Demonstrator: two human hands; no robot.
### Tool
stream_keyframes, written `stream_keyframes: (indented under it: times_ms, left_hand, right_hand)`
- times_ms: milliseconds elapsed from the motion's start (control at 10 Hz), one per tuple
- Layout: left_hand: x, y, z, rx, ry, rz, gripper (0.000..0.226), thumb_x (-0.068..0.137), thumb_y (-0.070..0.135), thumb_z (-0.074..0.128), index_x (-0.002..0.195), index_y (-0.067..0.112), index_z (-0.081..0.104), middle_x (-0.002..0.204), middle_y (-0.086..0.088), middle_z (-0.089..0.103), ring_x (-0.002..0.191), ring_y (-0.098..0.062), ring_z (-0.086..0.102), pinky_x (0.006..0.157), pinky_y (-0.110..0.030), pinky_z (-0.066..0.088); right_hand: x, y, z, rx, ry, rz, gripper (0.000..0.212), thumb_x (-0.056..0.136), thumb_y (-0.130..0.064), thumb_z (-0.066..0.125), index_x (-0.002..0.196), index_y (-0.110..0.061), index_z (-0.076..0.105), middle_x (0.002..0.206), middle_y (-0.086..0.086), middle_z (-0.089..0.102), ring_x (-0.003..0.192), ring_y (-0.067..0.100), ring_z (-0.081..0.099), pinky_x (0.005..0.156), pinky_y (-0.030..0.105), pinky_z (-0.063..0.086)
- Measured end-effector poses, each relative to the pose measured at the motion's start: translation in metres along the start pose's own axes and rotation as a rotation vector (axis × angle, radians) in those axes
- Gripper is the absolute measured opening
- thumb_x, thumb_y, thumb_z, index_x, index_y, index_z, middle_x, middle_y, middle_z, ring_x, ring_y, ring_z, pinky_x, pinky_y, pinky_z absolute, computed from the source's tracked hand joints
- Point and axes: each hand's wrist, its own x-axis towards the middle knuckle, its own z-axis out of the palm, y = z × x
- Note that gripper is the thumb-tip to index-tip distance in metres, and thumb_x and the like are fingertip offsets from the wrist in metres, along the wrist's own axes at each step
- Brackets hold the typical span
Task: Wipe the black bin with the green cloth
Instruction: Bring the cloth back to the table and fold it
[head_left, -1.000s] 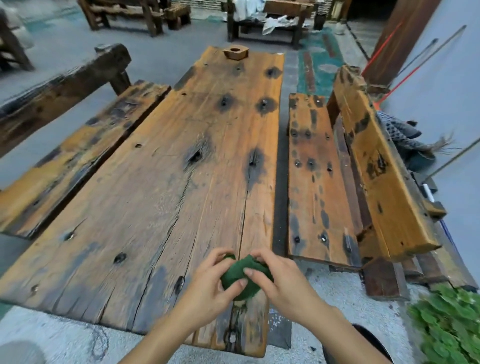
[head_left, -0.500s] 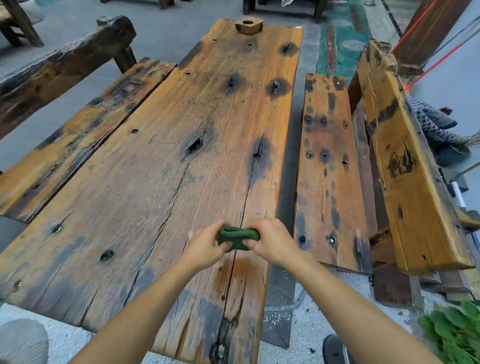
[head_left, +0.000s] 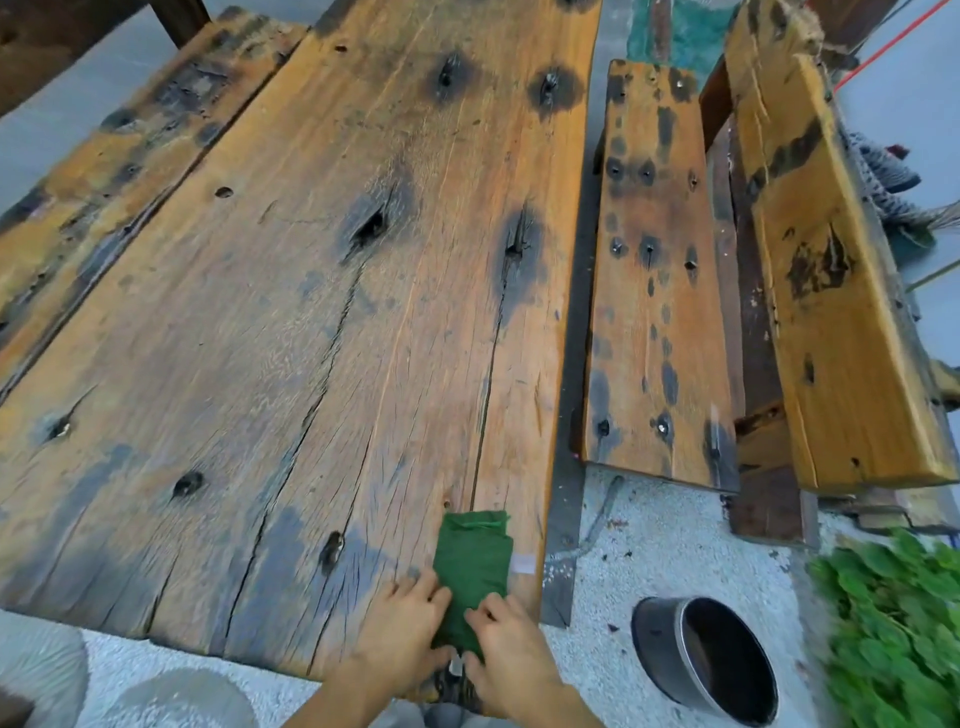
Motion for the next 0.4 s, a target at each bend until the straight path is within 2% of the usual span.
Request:
stream_keyframes:
  times_ms: [100,200,300,400]
  left_hand:
    - [-0.002,0.001,0.002,0.081,0.027,0.018,0.039,0.099,0.038,0.052,0.133,0.018,0.053,0.142,-0.008,0.048,0.134,-0.033,0.046,0.106,-0.047,0.037]
    - [-0.003,0.001,-0.009,0.214,-0.007,0.079,0.037,0.098,0.025,0.054,0.133,0.014,0.056,0.141,-0.011,0.049,0.133,-0.036,0.047,0.105,-0.048,0.037]
    - [-0.006,0.002,-0.027,0.227,-0.059,0.147,0.039,0.079,0.035,0.080,0.112,0.015,0.074,0.118,-0.016,0.066,0.110,-0.037,0.067,0.089,-0.046,0.054]
    - [-0.006,0.011,-0.036,0.258,-0.056,0.211,0.044,0.076,0.034,0.083,0.115,0.016,0.073,0.119,-0.015,0.065,0.107,-0.035,0.068,0.089,-0.043,0.054]
  right_hand:
    - [-0.011,-0.010,0.004,-0.017,0.024,0.034,0.058,0.098,-0.033,0.050,0.152,-0.014,0.042,0.146,0.007,0.043,0.135,0.029,0.039,0.113,0.037,0.037]
    - [-0.026,-0.025,-0.006,0.013,0.034,0.068,0.052,0.076,-0.045,0.078,0.123,-0.024,0.073,0.126,0.001,0.065,0.115,0.020,0.063,0.096,0.024,0.052]
    - [-0.030,-0.035,-0.002,0.121,0.052,0.173,0.049,0.037,-0.070,0.088,0.079,-0.043,0.083,0.097,-0.022,0.077,0.091,0.002,0.075,0.092,0.012,0.051]
    - [-0.034,-0.026,0.021,0.539,0.056,0.337,0.054,0.102,-0.042,0.054,0.153,-0.026,0.046,0.170,-0.006,0.018,0.157,0.014,0.015,0.122,0.023,0.013]
